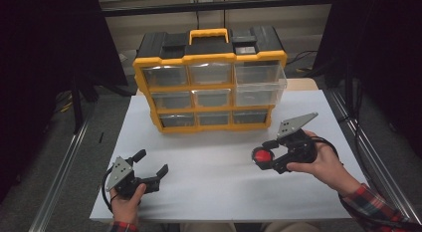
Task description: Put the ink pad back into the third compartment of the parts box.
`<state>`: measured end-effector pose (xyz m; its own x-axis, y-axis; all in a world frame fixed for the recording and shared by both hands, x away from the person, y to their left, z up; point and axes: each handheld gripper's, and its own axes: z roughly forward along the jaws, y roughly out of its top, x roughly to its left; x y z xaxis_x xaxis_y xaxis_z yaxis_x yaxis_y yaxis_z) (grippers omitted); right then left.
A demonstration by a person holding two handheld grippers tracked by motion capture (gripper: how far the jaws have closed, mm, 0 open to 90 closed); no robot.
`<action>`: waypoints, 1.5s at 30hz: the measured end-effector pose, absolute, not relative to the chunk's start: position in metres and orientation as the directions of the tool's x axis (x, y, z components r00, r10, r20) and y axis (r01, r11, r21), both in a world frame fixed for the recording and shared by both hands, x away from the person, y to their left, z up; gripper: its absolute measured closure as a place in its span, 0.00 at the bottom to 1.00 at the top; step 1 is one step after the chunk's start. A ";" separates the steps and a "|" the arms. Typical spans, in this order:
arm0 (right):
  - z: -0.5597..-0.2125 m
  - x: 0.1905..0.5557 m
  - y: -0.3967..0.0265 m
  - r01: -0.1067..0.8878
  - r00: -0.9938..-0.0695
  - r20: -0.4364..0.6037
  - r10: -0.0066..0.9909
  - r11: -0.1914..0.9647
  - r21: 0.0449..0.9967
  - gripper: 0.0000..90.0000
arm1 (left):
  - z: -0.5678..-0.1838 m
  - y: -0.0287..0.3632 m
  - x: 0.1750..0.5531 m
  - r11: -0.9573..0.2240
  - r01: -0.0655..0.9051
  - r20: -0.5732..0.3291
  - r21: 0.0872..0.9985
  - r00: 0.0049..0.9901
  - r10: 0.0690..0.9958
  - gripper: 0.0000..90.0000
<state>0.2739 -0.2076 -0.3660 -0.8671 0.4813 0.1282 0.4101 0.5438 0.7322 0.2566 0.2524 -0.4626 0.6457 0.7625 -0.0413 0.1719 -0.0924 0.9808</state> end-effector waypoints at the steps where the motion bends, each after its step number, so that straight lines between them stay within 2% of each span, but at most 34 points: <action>1: -0.365 0.274 -0.208 0.409 -0.868 0.128 0.480 0.543 0.733 0.33 | -0.463 0.251 0.256 -0.076 0.174 -0.055 0.982 0.644 0.763 0.05; 45: -0.320 0.286 -0.210 0.388 -0.875 0.113 0.470 0.542 0.745 0.33 | -0.463 0.251 0.257 -0.071 0.176 -0.061 0.982 0.645 0.761 0.05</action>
